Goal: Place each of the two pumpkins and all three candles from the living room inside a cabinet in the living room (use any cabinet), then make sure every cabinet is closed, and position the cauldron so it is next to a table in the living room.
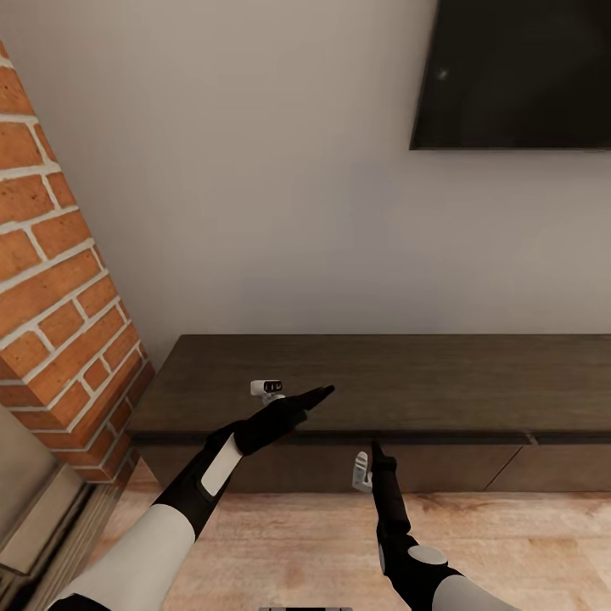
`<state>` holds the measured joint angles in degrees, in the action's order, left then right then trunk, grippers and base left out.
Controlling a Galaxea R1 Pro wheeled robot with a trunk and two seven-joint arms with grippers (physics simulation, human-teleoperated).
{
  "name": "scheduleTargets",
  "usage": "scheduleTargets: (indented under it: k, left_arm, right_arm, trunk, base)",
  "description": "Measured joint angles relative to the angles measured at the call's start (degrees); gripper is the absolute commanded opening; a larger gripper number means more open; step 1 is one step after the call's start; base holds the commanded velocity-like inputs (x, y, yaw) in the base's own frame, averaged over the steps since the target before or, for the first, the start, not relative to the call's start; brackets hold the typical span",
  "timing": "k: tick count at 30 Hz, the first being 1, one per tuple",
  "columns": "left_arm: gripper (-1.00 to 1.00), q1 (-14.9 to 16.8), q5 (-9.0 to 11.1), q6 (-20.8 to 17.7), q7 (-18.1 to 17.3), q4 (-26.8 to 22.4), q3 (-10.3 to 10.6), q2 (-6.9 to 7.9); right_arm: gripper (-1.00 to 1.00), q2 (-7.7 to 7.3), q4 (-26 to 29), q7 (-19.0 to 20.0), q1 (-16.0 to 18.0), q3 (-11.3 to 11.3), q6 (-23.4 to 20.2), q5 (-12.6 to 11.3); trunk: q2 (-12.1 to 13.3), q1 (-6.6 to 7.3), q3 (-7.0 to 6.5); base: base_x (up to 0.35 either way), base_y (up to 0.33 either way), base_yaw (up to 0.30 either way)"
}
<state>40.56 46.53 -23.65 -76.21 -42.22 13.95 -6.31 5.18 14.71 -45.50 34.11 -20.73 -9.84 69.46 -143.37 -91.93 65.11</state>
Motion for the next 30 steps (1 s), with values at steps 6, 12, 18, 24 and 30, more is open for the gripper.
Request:
scheduleTargets:
  k: [6,12,18,24,30]
  left_arm:
    - [1.0,0.0,0.0,0.0,0.0,0.0,0.0,-0.03]
    - [1.0,0.0,0.0,0.0,0.0,0.08,0.0,-0.03]
    - [1.0,0.0,0.0,0.0,0.08,0.07,0.0,-0.01]
    - [1.0,0.0,0.0,0.0,0.09,0.16,0.0,-0.01]
    - [1.0,0.0,0.0,0.0,0.09,0.23,0.0,-0.03]
  right_arm:
    - [-1.0,0.0,0.25,0.35,0.0,0.03,0.05,-0.18]
    - [-1.0,0.0,0.1,0.05,0.0,0.05,0.13,-0.1]
    - [-1.0,0.0,0.03,-0.18,0.0,0.12,0.37,-0.16]
    - [-1.0,-0.01,0.01,-0.23,0.0,0.15,0.4,-0.13]
    - [-1.0,-0.01,0.0,-0.26,0.0,0.15,0.41,-0.15]
  trunk:
    - [0.01,-0.03,0.0]
    - [0.0,-0.01,0.0]
    - [0.01,-0.02,0.0]
    - [0.01,-0.02,0.0]
    - [0.01,-0.02,0.0]
  base:
    - [-0.15,0.0,0.0]
    - [-0.059,0.0,0.0]
    - [-0.144,0.0,0.0]
    - [-0.161,0.0,0.0]
    - [-0.187,0.0,0.0]
